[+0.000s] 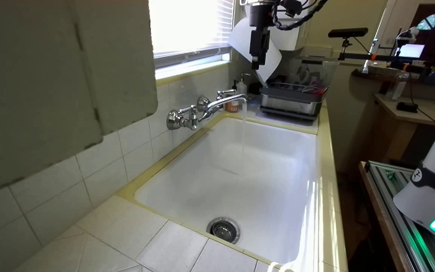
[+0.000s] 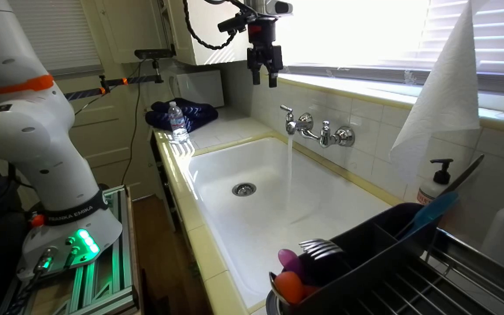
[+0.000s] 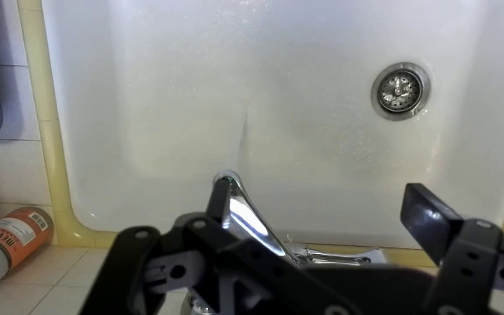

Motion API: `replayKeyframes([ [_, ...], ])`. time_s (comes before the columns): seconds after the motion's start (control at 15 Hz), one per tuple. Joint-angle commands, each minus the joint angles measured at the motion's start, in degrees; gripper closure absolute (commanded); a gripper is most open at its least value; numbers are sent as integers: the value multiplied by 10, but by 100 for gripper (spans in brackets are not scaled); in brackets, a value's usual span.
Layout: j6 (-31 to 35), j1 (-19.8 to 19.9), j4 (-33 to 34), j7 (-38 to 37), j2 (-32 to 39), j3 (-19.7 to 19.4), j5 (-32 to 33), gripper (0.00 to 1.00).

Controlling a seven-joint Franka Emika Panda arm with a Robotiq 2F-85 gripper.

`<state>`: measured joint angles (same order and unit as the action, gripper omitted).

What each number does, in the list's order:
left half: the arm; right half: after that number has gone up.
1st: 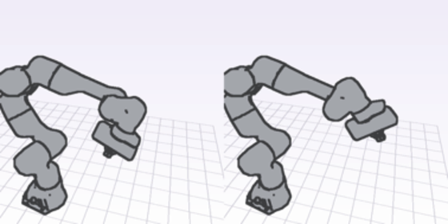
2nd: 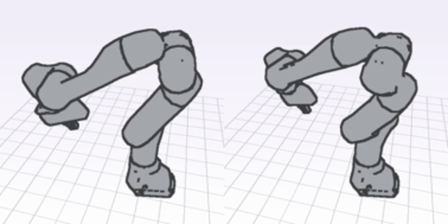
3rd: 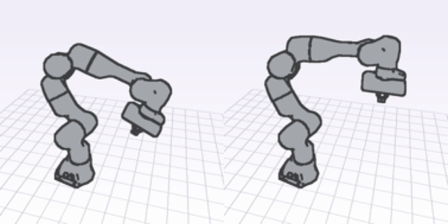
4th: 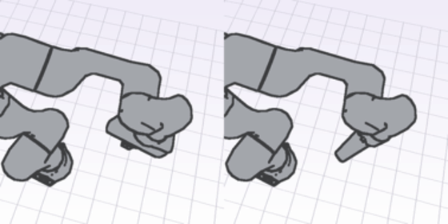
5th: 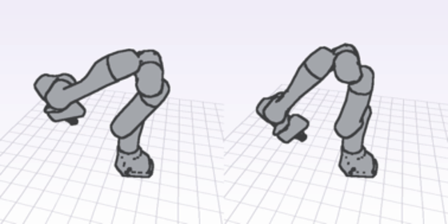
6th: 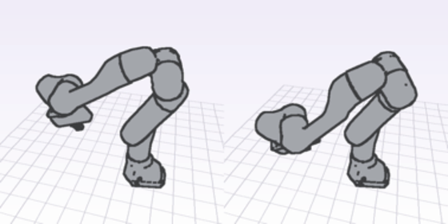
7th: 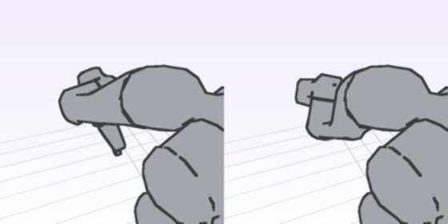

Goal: Open the tap and rotate the water faucet to the right

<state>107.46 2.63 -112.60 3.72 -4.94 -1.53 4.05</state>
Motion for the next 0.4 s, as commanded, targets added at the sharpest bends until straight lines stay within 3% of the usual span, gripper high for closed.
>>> replayKeyframes([
  [0.0, -2, -3, 1, -3, -2, -2, -2, 0],
  [0.33, -2, -4, 1, -8, -4, -1, -2, 0],
])
